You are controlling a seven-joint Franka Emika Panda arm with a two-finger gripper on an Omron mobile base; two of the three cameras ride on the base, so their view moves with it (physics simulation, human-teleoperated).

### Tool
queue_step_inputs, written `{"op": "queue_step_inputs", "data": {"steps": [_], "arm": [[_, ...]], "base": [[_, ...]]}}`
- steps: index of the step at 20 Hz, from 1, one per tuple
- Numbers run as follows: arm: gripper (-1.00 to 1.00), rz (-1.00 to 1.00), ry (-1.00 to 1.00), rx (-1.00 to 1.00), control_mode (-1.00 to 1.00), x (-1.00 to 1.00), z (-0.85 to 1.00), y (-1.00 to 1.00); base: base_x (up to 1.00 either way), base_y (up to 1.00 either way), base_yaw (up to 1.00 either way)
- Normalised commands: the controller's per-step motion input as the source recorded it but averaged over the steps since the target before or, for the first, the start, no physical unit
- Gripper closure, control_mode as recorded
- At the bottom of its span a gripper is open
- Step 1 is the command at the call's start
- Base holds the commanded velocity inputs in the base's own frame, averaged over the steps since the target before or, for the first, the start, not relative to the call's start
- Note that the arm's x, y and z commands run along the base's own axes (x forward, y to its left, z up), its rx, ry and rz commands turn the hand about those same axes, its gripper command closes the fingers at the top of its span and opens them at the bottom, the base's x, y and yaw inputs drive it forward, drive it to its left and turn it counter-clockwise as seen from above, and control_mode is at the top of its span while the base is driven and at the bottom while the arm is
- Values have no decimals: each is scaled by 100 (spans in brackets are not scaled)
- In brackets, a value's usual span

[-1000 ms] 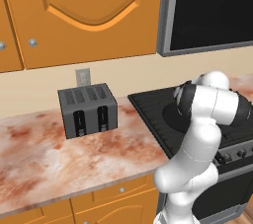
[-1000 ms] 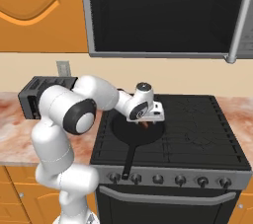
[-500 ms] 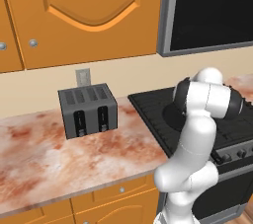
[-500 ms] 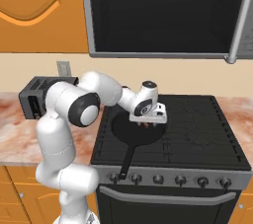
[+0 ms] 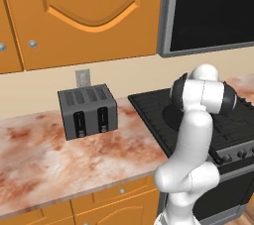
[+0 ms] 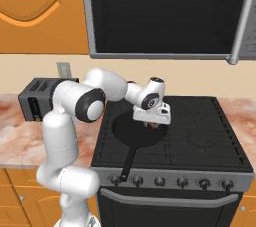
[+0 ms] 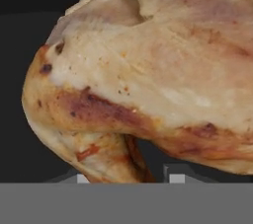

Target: Take the chicken drumsticks from the pan and place one on each plate on the dining counter.

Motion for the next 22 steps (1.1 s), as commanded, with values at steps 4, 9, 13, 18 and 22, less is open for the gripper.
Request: {"op": "queue_step_inputs", "data": {"steps": [4, 9, 13, 18, 22], "arm": [[100, 0, 2, 0, -100, -38, -33, 100], [100, 3, -30, 0, -100, -96, 18, 84], [100, 3, -48, 0, -100, -100, 68, 30], [100, 0, -44, 0, -100, -100, 96, 0], [100, 0, -30, 0, -100, -100, 100, 0]], "base": [[0, 0, 0], [0, 0, 0], [0, 0, 0], [0, 0, 0], [0, 0, 0]]}}
